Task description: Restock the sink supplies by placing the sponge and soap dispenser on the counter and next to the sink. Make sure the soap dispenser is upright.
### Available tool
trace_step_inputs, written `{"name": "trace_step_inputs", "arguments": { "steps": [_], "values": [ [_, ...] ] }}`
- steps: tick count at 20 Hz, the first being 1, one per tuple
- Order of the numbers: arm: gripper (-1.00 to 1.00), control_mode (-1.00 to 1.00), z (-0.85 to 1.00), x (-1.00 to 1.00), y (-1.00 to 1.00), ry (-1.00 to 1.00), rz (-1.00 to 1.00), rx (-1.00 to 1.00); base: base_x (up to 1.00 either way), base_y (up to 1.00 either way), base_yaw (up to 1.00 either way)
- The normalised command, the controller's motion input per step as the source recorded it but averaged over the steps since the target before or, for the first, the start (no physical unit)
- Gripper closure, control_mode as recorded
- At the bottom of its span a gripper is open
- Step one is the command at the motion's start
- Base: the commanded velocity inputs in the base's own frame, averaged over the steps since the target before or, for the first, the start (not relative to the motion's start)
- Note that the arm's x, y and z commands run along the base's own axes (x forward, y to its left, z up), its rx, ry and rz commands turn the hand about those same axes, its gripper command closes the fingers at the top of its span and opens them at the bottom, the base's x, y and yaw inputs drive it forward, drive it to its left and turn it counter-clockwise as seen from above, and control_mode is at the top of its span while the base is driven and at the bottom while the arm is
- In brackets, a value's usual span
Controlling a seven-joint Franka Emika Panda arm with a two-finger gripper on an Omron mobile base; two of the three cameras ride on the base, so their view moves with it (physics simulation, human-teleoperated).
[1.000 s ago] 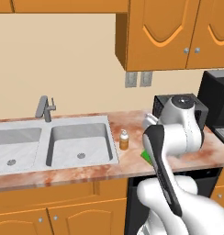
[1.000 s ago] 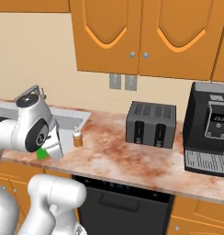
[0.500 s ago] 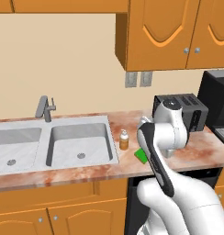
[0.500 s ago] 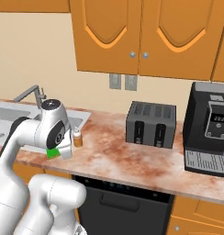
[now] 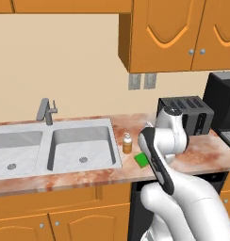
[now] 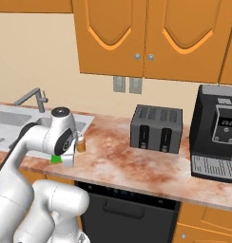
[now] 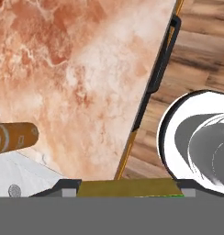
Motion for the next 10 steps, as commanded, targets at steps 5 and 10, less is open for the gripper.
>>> {"name": "trace_step_inputs", "arguments": {
  "steps": [5,10],
  "values": [
    [1.0,-1.0,-0.27,0.21,0.0,0.03,-0.11,0.07,0.0,0.0,0.0],
    [1.0,-1.0,-0.29,0.3,0.0,0.05,-0.1,0.0,0.0,0.0,0.0]
  ]
}}
